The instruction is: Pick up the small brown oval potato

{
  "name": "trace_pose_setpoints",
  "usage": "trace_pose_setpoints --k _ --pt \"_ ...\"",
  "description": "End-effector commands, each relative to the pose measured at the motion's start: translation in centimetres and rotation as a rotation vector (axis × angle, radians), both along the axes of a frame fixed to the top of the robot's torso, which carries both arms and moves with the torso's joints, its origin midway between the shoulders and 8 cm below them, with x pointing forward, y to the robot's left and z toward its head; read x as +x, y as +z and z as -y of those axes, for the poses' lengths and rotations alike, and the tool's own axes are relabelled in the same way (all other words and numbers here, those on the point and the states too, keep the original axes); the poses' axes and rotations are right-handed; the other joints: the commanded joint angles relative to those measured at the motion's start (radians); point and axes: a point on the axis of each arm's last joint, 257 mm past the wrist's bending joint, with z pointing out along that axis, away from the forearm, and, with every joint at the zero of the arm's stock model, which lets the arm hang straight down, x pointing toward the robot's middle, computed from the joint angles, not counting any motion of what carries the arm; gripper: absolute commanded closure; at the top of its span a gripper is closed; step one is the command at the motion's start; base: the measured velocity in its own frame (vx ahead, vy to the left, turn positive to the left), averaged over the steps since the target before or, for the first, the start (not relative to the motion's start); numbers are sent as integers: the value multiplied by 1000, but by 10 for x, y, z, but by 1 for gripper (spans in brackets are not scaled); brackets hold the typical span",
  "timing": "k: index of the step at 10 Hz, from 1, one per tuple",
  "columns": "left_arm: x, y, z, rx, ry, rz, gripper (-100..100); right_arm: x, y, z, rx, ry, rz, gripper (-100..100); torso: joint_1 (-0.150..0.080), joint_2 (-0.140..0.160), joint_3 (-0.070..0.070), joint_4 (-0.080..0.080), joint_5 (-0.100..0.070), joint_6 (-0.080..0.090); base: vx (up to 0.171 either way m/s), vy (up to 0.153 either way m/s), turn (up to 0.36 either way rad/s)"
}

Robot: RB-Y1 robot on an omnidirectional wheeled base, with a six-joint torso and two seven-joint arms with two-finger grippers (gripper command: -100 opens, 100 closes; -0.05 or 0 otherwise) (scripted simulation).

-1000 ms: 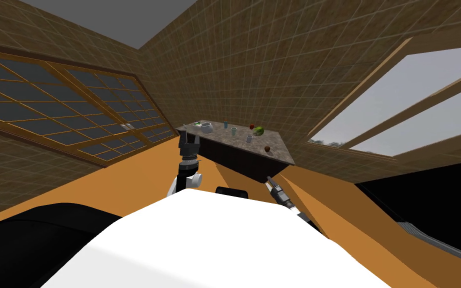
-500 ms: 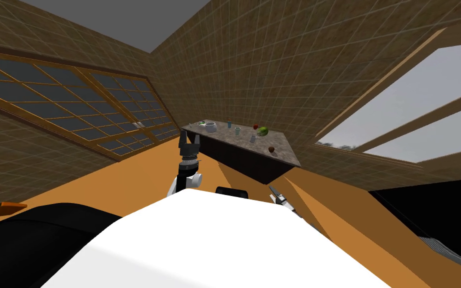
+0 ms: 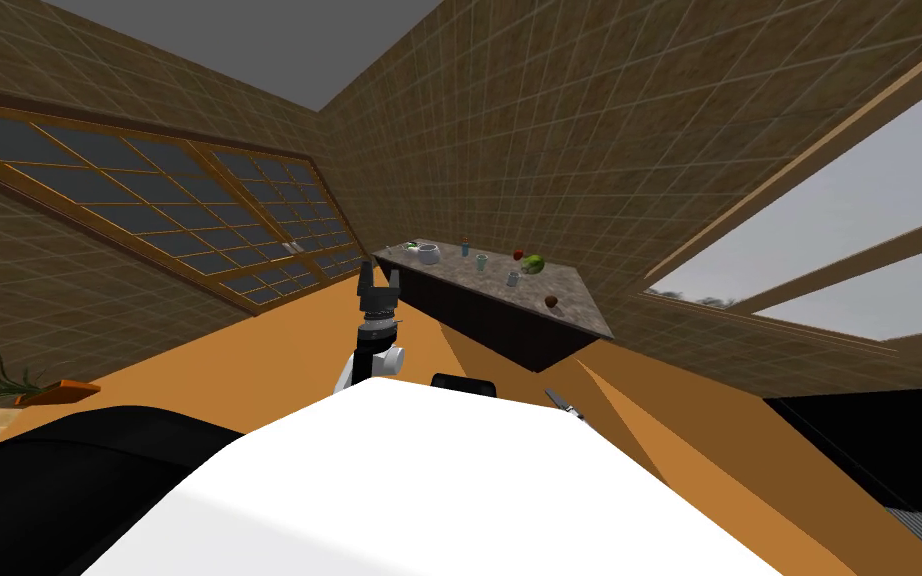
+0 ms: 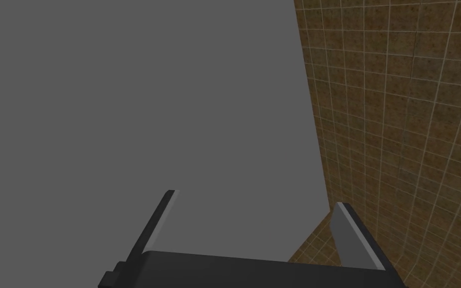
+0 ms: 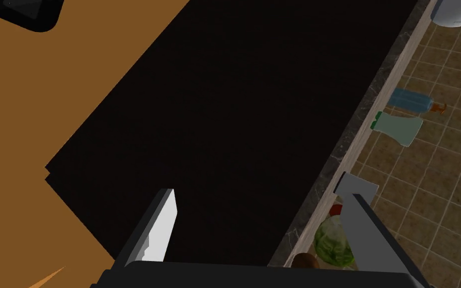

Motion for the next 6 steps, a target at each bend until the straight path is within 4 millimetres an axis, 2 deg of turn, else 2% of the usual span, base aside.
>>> trace_pose_setpoints --k 1,2,3,4,5,6 --pt "0 0 0 0 0 0 0 -12 -3 10 -23 14 -45 -100 0 0 0 0 0 0 -2 42 69" --pt "0 0 0 0 0 0 0 -12 -3 11 -30 23 -49 -100 0 0 0 0 0 1 3 18 -18" --pt "0 0 0 0 0 0 0 -32 -15 26 -50 12 -120 -100 -2 -1 0 0 0 1 8 44 148" --pt "0 0 0 0 0 0 0 -32 -14 29 -64 29 -126 -100 -1 -1 -1 0 0 0 11 44 73" --pt "0 0 0 0 0 0 0 -51 -24 43 -80 11 -192 -100 0 -1 -1 0 0 0 22 47 142" --pt "0 0 0 0 0 0 0 -52 -22 48 -102 39 -202 -100 0 -2 -1 0 0 0 22 40 68"
